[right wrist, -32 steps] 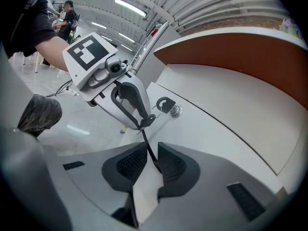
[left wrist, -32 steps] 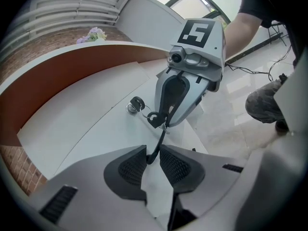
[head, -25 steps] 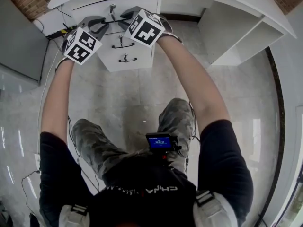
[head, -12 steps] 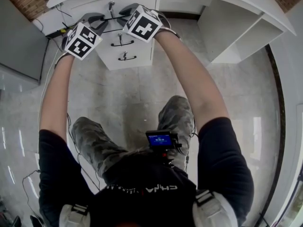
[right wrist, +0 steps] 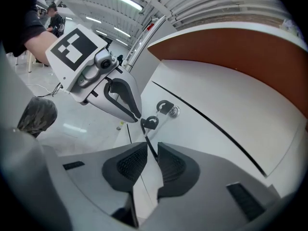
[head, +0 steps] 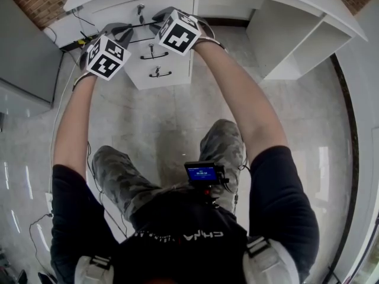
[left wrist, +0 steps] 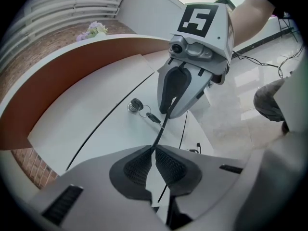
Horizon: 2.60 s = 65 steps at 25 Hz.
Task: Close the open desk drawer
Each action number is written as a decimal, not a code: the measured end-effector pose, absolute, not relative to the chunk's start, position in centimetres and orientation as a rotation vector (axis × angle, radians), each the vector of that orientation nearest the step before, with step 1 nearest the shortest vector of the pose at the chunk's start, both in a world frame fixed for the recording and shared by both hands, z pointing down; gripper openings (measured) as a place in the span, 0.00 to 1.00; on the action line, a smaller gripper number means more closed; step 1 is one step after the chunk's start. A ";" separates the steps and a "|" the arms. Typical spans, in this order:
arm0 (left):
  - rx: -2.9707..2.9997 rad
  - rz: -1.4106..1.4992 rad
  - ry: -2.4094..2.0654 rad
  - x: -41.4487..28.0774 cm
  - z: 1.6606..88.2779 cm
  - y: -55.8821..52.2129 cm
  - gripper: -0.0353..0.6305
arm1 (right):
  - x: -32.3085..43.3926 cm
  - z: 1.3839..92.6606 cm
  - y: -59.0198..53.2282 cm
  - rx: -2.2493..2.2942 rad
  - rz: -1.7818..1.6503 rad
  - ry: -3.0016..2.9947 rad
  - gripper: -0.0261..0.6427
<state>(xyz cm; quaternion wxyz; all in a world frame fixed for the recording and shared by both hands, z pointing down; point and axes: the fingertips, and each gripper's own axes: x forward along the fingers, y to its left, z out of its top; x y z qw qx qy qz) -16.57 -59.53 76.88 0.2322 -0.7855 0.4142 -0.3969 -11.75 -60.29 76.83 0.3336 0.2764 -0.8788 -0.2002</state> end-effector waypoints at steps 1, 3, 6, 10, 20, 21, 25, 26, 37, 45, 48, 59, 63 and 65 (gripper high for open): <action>-2.159 -1.079 1.152 -16.8 76.7 -59.3 0.10 | -11.6 76.7 -60.0 0.723 -0.515 -2.305 0.15; -2.172 -1.046 1.180 -17.1 76.5 -58.6 0.09 | -11.4 76.4 -59.4 0.733 -0.490 -2.338 0.11; -2.206 -0.963 1.169 -16.8 75.6 -56.9 0.07 | -11.1 75.5 -58.4 0.758 -0.432 -2.422 0.06; -2.288 -0.838 1.138 -15.9 75.5 -54.6 0.07 | -10.7 74.4 -56.8 0.796 -0.369 -2.547 0.06; -2.411 -0.933 1.092 -16.5 75.2 -53.9 0.07 | -10.3 73.1 -56.4 0.841 -0.234 -2.553 0.06; -2.422 -0.970 1.085 -16.8 74.6 -53.6 0.07 | -10.2 72.3 -56.3 0.842 -0.198 -2.544 0.06; -2.503 -1.061 1.086 -17.5 69.6 -52.4 0.07 | -9.6 67.6 -55.2 0.821 -0.051 -2.491 0.06; -2.524 -1.082 1.086 -17.6 67.9 -52.0 0.07 | -9.4 66.2 -54.6 0.809 -0.017 -2.475 0.06; -2.679 -1.180 1.021 -16.2 43.6 -45.9 0.07 | -7.0 44.7 -48.1 0.764 0.244 -2.358 0.06; -2.744 -1.079 1.040 -14.4 35.2 -42.5 0.07 | -6.8 37.6 -44.6 0.779 0.246 -2.334 0.06; -2.756 -1.053 1.071 -14.1 34.7 -41.4 0.07 | -6.8 36.9 -43.2 0.792 0.246 -2.348 0.06; -2.760 -1.093 1.143 -12.0 34.1 -39.3 0.07 | -4.9 35.2 -39.3 0.783 0.266 -2.372 0.06; -2.745 -1.164 1.161 -10.7 34.5 -38.0 0.07 | -3.3 35.7 -38.0 0.760 0.219 -2.365 0.06; -2.744 -1.182 1.191 -10.0 34.6 -37.4 0.07 | -2.6 35.6 -37.6 0.749 0.211 -2.386 0.06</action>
